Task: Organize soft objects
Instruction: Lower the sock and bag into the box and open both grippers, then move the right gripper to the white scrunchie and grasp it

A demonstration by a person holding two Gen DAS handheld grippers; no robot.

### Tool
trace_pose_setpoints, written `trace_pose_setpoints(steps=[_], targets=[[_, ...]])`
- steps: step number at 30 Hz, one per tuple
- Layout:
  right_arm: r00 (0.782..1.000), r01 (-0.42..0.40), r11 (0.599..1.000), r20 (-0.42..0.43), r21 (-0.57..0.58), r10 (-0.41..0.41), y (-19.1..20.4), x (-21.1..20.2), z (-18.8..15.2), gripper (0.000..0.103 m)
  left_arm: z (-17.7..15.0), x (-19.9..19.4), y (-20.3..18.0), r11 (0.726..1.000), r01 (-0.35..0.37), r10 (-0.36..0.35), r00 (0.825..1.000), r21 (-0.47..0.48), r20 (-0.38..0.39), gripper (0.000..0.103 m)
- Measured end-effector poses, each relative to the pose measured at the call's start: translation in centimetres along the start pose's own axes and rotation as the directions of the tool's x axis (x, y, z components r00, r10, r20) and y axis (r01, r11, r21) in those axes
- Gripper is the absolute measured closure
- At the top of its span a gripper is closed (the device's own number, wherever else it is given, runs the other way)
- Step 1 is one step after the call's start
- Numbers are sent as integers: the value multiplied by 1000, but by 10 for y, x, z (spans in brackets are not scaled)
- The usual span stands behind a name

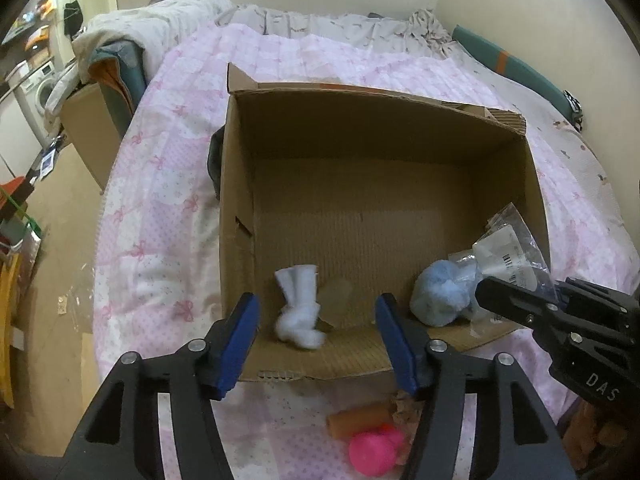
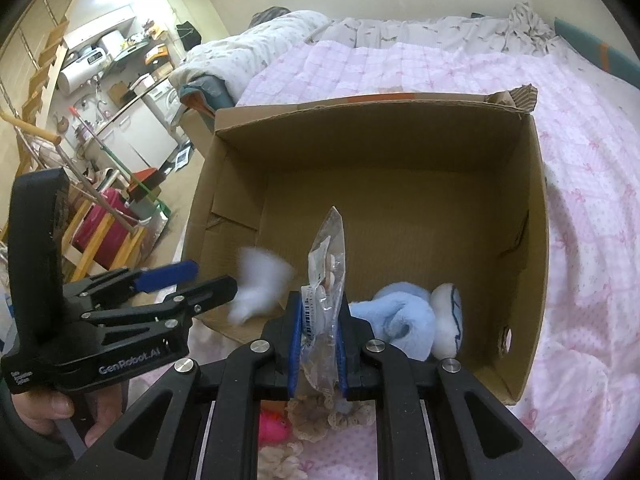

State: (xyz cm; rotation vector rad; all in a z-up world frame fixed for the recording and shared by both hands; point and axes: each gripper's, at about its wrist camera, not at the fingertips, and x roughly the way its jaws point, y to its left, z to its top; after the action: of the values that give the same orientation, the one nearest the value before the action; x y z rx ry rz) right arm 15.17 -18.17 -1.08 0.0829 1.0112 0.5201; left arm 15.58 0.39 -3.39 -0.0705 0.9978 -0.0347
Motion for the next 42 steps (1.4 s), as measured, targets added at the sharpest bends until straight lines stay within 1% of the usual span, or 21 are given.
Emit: trace_pose_setpoints(steps=[4,7,9,10,11,12,14,18,24,31,36,39,42], targets=[[1000,-13,1000,6,16,13,-2,-1,0,87,0,1,3,1000,2,-2,1000,-12,-11,44],[1000,-7,1000,8,25,7,-4,-2,-1,86,0,1,6,1000,1,-1,1000,-23,-12,44],[1000,-3,999,7,45,2,-7,-2,-1,72,1,2,8,999,-6,5,1000,-35,-22,43],[1000,15,999,16,50,-16,-8,-3,0,58,1,2,9,999,-10,9,1000,-39,-28,43],[999,27,998,30,57,-29,-9,-6,0,39,0,3,10,999,-12,11,999,-43,-32,43],[998,30,997,46,68,-33,-11,-8,0,35,0,3,11,999,-12,11,999,-46,-33,43],[997,33,996,61,87,-39,-15,-12,0,34,1,3,13,999,-7,6,999,-54,-32,43],[998,37,993,48,116,-43,-21,-11,0,34,1,3,13,999,-9,7,999,-54,-32,43],[998,41,994,43,106,-46,-20,-10,1,34,1,-1,13,999,-8,6,1000,-54,-28,43],[998,43,993,30,110,-47,-19,-11,0,34,-3,-12,16,998,-30,29,999,-55,-15,43],[999,37,991,-3,128,-37,-19,-13,-7,34,-9,-25,22,997,-38,37,999,-67,-8,43],[997,80,991,-18,110,-78,-14,-18,-14,34,-16,-31,23,996,-46,45,999,-77,-13,43],[996,79,992,-49,101,-75,-8,-22,-23,34,-25,-35,24,994,-50,48,999,-94,-26,43]])
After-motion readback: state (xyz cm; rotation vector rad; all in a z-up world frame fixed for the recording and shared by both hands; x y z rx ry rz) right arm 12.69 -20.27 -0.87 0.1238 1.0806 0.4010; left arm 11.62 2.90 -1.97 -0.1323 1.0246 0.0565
